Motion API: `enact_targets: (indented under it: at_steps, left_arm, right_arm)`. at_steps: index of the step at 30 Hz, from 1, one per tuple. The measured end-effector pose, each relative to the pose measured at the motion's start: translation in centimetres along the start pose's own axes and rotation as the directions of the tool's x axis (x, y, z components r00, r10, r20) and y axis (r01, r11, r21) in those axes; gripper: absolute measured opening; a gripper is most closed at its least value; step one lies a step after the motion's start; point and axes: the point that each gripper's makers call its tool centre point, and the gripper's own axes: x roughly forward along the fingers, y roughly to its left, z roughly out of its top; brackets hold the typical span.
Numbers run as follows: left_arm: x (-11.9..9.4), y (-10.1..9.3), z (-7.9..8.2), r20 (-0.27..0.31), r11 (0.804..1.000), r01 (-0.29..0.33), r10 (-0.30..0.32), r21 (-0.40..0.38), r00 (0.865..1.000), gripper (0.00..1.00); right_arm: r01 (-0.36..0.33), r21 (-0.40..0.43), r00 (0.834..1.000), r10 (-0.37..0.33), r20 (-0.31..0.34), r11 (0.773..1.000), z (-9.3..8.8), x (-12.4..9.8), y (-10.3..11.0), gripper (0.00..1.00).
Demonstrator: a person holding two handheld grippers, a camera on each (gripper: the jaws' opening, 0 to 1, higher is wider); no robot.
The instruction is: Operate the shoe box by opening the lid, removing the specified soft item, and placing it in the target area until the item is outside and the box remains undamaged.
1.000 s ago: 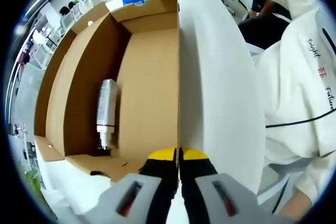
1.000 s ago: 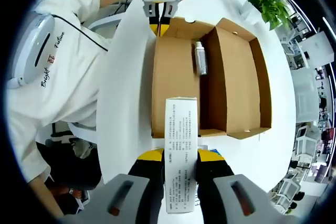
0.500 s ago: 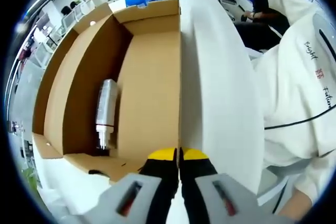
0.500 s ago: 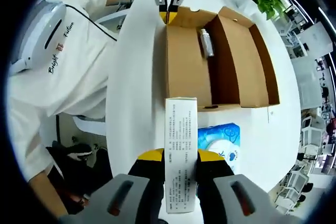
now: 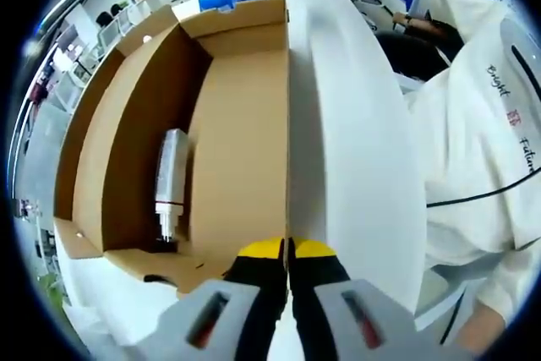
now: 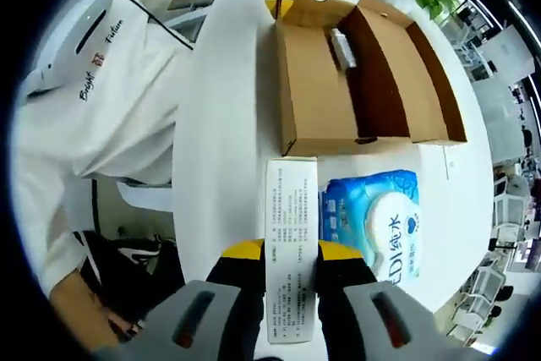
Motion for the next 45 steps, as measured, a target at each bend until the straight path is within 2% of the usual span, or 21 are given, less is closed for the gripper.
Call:
enact_targets:
  at_steps: [5,9,10,14,20,26,34,45]
  left_arm:
    - [0.0,0.0,0.0,0.003,1.0,0.001,-0.001,0.0,1.0,0.01]
    - [0.0,0.0,0.0,0.002,1.0,0.002,-0.002,-0.005,1.0,0.01]
    - [0.0,0.0,0.0,0.001,1.0,0.004,-0.004,-0.009,1.0,0.01]
    - [0.0,0.1,-0.1,0.005,1.0,0.003,-0.003,-0.007,1.0,0.01]
    - [0.0,0.1,-0.1,0.0,1.0,-0.001,0.001,-0.002,1.0,0.01]
    - [-0.1,0.2,-0.1,0.002,1.0,0.0,0.0,-0.004,1.0,0.01]
    - [-0.1,0.2,-0.1,0.002,1.0,-0.001,0.001,-0.005,1.0,0.01]
    - [-0.1,0.1,-0.1,0.004,1.0,0.0,0.0,-0.005,1.0,0.01]
  right_arm:
    - [0.005,0.005,1.0,-0.005,0.0,1.0,-0.5,0.7,0.6,0.21]
    - [-0.014,-0.036,0.999,0.015,0.034,0.999,0.0,1.6,1.4,0.21]
    - [-0.048,-0.04,0.998,0.049,0.027,0.998,0.0,2.1,2.0,0.21]
    - [-0.032,-0.049,0.999,0.032,0.0,0.998,-0.3,2.9,1.4,0.21]
    - [-0.062,-0.054,0.998,0.062,-0.001,0.997,-0.5,4.0,1.4,0.21]
    - [-0.052,-0.05,0.999,0.052,-0.005,0.997,-0.7,4.8,0.8,0.21]
    - [-0.06,-0.078,0.998,0.059,-0.006,0.995,-0.6,5.5,0.8,0.21]
    - [-0.065,-0.066,0.998,0.065,-0.009,0.996,-1.0,6.1,0.6,0.21]
